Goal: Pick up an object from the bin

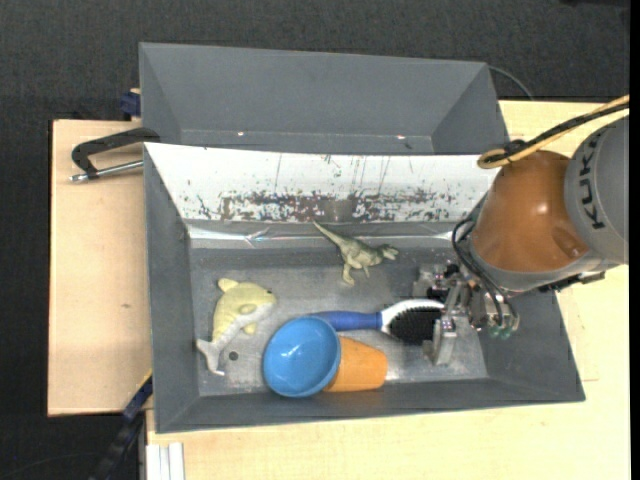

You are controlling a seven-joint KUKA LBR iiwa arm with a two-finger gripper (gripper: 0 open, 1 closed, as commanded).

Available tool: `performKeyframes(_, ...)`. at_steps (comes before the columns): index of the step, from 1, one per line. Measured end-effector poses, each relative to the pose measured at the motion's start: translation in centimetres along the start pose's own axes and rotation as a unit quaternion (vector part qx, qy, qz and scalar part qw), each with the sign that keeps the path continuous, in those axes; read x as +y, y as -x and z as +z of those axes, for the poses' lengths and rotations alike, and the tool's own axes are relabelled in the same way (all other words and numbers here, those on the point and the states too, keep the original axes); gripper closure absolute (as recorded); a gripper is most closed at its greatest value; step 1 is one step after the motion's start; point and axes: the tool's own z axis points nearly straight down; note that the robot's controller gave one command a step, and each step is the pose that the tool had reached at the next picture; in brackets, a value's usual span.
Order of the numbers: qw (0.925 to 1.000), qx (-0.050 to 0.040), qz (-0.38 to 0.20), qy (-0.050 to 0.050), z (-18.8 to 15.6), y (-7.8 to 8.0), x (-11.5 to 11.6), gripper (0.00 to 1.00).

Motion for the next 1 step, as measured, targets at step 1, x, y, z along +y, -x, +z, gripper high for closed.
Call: performKeyframes(1, 1.0, -0.0045, -0.002, 0.0, -0.23, 0.2, 0.1, 1.0)
